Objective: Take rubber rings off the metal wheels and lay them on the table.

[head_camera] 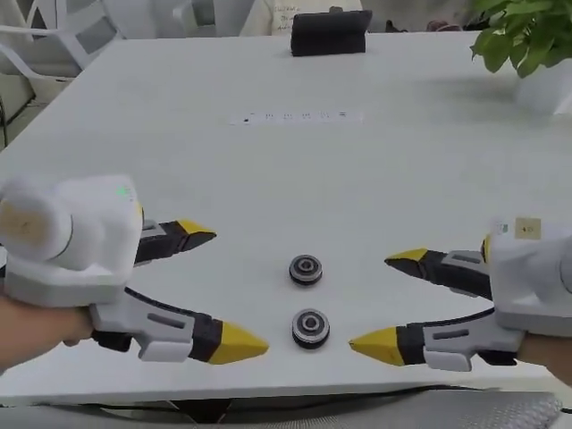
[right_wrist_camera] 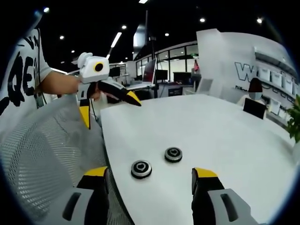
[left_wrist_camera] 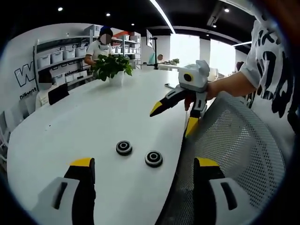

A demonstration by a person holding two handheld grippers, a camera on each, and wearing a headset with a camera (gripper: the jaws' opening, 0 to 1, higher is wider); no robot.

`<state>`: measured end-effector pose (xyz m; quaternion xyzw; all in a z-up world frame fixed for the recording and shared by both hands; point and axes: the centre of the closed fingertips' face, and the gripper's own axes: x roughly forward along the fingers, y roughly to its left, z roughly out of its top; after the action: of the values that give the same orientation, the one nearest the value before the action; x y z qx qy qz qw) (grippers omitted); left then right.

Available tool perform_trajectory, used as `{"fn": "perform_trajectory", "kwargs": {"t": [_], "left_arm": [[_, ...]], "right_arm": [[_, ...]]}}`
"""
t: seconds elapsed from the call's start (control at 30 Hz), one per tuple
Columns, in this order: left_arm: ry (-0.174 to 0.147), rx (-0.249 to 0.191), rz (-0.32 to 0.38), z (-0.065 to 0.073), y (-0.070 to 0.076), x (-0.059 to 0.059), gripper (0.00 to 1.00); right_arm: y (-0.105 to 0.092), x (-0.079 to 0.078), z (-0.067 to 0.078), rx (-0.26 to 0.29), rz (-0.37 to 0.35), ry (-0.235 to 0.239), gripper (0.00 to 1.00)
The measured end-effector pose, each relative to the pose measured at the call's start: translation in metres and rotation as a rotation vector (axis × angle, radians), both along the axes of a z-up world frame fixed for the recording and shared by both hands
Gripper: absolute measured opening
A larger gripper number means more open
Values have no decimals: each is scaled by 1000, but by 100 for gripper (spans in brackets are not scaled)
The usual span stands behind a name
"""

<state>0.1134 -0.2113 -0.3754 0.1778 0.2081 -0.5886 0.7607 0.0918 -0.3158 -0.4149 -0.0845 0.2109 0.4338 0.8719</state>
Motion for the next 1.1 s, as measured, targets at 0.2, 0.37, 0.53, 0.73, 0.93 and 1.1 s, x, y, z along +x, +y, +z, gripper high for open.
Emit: {"fn": "perform_trajectory", "kwargs": {"t": [0.2,0.37,0.53,0.73,0.93,1.1], "left_arm": [[4,5,-20,-4,-6,2,77],[19,9,-39,-11,-13,2,74],[47,13,-53,-18,-19,1,70],[72,46,-86,-34,-27,-4,68],[91,64,-120,-43,-35,-7,62],[109,73,-120,-49,-39,-4,56]], "right_arm": [[3,1,-6,-11,20,2,66],[4,4,-13,-18,32,3,62],[6,5,-21,-17,40,13,58],[13,5,-31,-24,66,27,53],[18,7,-37,-16,76,45,49],[21,9,-41,-8,80,51,45]]}}
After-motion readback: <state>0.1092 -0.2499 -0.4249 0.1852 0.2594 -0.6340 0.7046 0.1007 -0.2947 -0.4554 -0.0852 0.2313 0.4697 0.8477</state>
